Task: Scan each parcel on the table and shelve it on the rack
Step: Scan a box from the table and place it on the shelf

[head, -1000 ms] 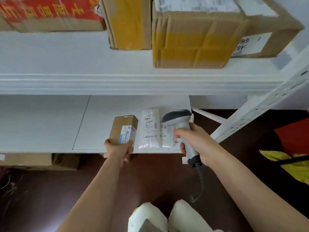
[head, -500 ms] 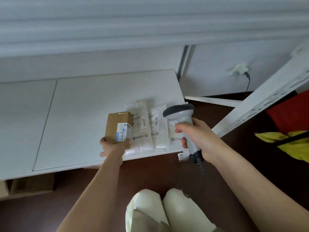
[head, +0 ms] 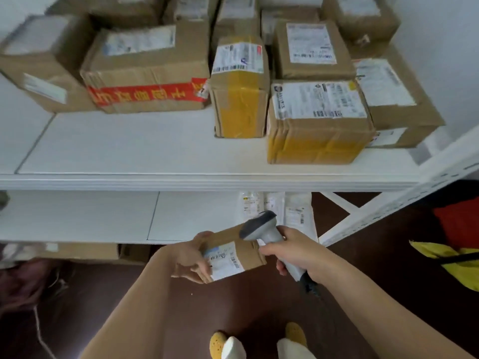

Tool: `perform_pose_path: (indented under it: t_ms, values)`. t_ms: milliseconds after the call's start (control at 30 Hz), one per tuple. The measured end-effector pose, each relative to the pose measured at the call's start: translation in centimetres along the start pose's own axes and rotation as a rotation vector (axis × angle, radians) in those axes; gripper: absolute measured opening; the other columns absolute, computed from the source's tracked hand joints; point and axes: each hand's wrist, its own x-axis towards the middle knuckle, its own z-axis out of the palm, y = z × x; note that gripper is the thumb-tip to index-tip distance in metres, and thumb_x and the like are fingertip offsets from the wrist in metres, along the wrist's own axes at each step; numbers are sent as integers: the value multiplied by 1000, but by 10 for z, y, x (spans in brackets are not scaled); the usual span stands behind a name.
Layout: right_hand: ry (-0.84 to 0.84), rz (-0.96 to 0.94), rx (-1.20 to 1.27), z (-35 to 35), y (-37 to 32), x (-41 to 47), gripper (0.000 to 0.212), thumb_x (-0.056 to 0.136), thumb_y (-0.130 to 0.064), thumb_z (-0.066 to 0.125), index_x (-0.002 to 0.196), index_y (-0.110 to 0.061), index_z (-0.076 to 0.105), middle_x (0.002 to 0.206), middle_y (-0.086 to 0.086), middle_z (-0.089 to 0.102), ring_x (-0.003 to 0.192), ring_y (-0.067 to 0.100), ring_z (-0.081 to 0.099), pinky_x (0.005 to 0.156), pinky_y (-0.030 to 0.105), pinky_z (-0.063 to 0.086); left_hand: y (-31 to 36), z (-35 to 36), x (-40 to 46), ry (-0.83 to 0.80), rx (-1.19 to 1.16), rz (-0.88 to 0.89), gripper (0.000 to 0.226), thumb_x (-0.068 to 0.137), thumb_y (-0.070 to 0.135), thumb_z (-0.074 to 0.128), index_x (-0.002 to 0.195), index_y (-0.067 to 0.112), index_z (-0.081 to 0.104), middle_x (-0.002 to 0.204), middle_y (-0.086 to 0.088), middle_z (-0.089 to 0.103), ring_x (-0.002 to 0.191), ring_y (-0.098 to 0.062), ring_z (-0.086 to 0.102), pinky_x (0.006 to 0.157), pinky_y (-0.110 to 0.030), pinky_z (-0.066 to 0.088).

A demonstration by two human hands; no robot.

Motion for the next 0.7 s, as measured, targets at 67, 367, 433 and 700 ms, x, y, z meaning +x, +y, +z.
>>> perform_pose_path:
  t_ms: [67,367,433,700]
  values:
    - [-82,-29,-86,14,-17,-18,32,88,-19,69,116,-19,55,66,5,60,47,11,54,50,22,48,-8,-14,-27,-48,-18,6,106,68,-28,62,141,43,32,130,-15,52,117,-37,58,95,-55,52]
    - [-173,-237,-233,109,-99,-84,22,91,-21,68,108,-19,55,64,3,57,45,7,54,46,18,44,-38,-107,-159,-152,-229,228,94,70,-17,76,135,44,47,135,-15,58,121,-42,57,95,-69,45]
    - [-198,-267,-269,122,-117,-94,25,90,-24,69,110,-22,55,64,5,59,48,10,55,50,21,46,-36,-130,-188,-160,-234,273,89,67,-9,83,133,43,52,133,-14,61,120,-43,59,92,-71,45]
    - [-105,-442,-133,110,-161,-131,24,91,-26,70,111,-19,59,59,-9,64,50,10,53,50,22,45,3,-169,-248,-128,-176,404,80,70,-11,75,131,37,58,123,-16,64,112,-44,61,87,-68,50]
